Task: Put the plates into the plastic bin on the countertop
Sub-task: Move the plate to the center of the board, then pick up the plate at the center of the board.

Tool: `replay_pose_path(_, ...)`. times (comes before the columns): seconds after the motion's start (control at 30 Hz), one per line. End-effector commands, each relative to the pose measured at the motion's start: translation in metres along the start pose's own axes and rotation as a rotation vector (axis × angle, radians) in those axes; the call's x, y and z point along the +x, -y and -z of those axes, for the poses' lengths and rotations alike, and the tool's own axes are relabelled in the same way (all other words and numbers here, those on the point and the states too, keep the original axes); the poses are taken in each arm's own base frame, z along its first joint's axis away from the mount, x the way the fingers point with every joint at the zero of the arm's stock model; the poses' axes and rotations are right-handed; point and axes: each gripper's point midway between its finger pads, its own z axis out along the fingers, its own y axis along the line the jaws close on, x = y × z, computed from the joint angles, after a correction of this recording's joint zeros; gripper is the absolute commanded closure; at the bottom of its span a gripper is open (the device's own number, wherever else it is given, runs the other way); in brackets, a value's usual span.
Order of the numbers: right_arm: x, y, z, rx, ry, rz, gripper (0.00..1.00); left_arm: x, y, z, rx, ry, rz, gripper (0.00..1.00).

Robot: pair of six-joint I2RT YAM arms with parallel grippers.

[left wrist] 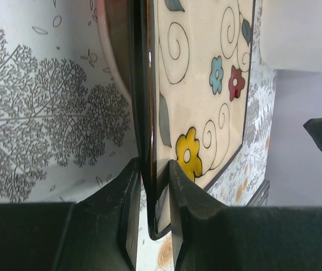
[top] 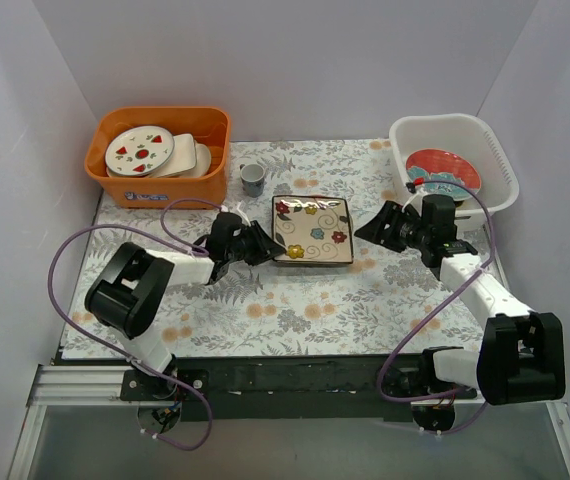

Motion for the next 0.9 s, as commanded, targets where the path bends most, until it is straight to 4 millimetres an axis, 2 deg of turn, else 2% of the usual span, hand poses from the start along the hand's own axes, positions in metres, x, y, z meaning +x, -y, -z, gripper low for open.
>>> replay_pose_path(0.0, 0.004, -0.006, -0.008, -0.040, -0.009, 0.031, 0.36, 0.003, 0.021, 0.020, 0.034, -0.047, -0.117, 1.00)
replay_pose_path(0.07, 0.006, -0.006, -0.010, -0.044, -0.019, 0.027, 0.36, -0.003, 0.035, 0.025, 0.067, -0.034, -0.137, 1.00)
replay_pose_path(0.3, 0.011, -0.005, -0.013, -0.052, -0.036, 0.016, 0.36, -0.013, 0.062, 0.037, 0.130, -0.011, -0.146, 1.00)
replay_pose_path(0.87, 0.016, -0.015, -0.014, -0.129, -0.050, 0.019, 0.27, -0.032, 0.110, 0.066, 0.281, 0.082, -0.172, 1.00)
